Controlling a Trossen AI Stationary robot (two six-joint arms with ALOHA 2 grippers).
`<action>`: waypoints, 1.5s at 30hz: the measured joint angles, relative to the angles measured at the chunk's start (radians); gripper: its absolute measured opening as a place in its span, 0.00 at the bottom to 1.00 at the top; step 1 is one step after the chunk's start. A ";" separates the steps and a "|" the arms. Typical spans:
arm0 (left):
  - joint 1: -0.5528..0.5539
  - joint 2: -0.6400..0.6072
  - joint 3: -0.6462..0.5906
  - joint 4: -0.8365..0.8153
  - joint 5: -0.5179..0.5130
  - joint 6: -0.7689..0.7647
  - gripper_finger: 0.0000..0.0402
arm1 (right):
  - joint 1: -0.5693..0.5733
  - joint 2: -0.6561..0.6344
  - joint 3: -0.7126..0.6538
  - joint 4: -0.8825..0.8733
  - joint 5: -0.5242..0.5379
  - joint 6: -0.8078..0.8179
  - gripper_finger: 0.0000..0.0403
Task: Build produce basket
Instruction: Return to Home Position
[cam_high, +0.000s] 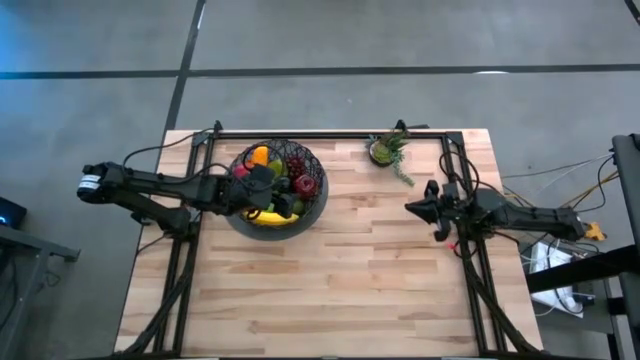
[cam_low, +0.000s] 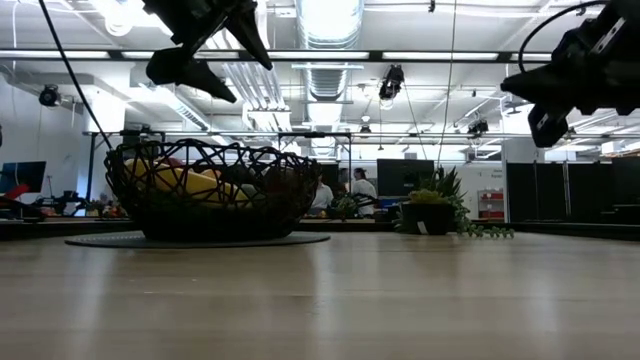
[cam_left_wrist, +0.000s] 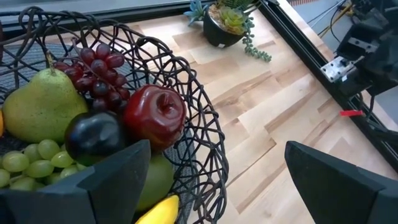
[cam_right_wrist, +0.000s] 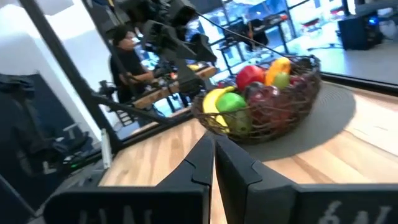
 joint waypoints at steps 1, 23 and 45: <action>0.000 0.000 0.000 0.000 0.000 -0.004 0.88 | -0.010 0.001 0.000 -0.008 0.000 0.000 0.02; 0.036 -0.090 -0.022 0.013 0.011 0.484 0.55 | -0.021 0.042 0.000 -0.042 0.002 0.038 0.02; 0.040 -0.931 -0.633 0.198 0.161 0.699 0.05 | -0.021 0.045 0.000 -0.042 0.002 0.037 0.02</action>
